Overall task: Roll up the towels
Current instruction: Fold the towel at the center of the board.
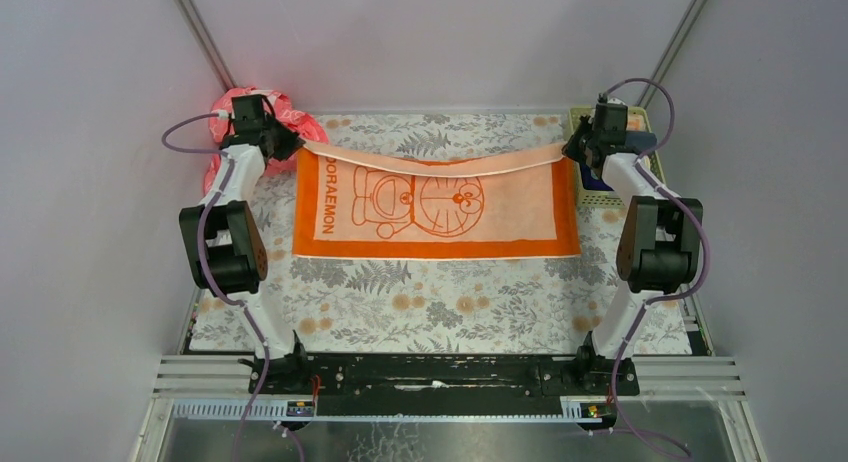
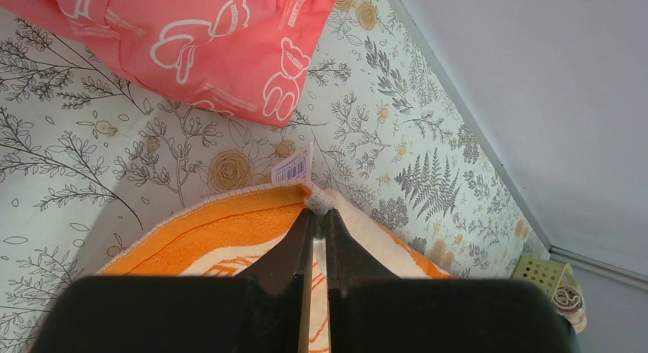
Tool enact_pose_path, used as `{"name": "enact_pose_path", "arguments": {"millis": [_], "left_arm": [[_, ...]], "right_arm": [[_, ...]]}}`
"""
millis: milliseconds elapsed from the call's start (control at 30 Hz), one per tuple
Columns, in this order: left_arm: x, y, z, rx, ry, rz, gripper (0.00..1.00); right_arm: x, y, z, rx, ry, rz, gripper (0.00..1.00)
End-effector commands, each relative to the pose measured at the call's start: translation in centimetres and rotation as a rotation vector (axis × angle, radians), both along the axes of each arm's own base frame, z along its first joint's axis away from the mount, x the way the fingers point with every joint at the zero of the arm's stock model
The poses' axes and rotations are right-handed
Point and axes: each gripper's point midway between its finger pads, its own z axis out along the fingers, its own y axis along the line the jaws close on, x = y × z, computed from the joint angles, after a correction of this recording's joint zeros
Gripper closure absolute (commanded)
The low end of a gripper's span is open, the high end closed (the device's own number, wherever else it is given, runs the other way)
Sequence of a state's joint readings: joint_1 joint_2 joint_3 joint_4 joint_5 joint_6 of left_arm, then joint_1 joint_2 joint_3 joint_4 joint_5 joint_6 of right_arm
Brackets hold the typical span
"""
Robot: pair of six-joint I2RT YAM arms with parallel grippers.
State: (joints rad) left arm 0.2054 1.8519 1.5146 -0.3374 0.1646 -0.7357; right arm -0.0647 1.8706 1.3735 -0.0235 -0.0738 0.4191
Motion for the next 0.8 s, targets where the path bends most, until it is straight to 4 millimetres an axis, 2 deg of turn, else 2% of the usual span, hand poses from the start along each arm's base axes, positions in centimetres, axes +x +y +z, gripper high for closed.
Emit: {"name": "enact_pose_path", "arguments": {"millis": [0,200,500,667,767], "left_arm": [[0.4,0.9,1.5,0.046,-0.063,0.011,1.0],[-3.2,2.0,-2.4,-0.021,0.042,0.037,1.0],[-8.1,4.0,-3.7,-0.006,0.177,0.044,1.0],[-11.1,3.7,-4.7,-0.021,0.222,0.045,1.0],[-13.1,3.3,-6.2,-0.021,0.269,0.043,1.0]], "right_arm": [[0.2,-0.4,3.5,0.001,-0.091,0.011,1.0],[-2.0,-1.3,0.8,0.011,0.071,0.001,1.0],[-7.0,-0.4,-0.3,0.072,0.239,-0.005,1.0],[-10.6,-1.3,-1.1,0.039,0.345,-0.072,1.0],[-12.8,-1.7,-1.9,0.028,0.379,-0.117,1.0]]}}
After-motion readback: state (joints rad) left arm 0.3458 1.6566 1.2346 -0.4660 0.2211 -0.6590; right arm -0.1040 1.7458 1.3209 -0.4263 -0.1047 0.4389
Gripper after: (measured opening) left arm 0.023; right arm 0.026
